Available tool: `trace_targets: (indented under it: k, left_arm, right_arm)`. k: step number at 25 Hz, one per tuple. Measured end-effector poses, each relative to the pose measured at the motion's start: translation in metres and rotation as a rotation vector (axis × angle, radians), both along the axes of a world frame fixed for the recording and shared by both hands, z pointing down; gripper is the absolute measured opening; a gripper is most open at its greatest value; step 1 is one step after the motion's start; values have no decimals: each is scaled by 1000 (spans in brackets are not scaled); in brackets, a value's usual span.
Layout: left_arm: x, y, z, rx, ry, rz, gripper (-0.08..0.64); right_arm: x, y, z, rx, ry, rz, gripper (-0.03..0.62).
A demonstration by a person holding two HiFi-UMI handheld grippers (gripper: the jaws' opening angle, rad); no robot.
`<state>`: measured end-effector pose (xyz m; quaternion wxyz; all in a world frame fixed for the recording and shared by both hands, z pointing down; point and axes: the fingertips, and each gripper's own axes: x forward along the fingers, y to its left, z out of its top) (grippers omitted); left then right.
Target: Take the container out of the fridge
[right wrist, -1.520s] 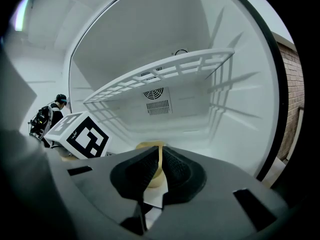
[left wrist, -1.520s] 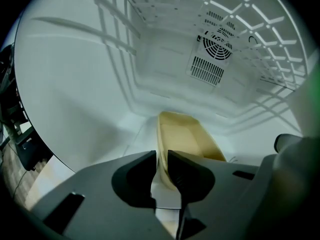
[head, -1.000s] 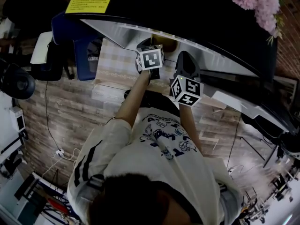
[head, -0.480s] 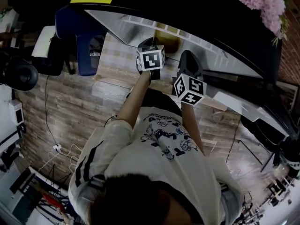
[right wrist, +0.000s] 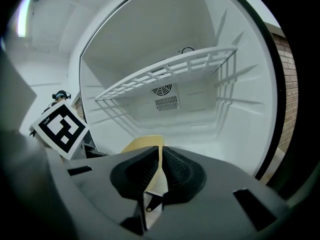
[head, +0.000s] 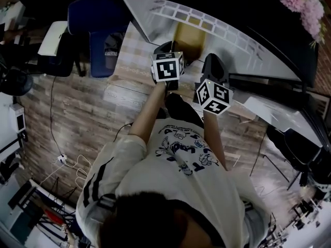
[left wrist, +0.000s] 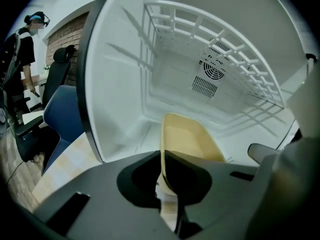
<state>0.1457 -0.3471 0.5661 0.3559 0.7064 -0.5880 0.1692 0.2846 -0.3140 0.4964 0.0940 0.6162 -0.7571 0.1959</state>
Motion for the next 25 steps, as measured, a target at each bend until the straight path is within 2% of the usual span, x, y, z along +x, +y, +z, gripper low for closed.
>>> trace_targets:
  k: [25]
  left_arm:
    - [-69, 130, -25, 25, 16, 72, 31]
  right_arm:
    - [-65, 127, -22, 41, 0, 81, 43]
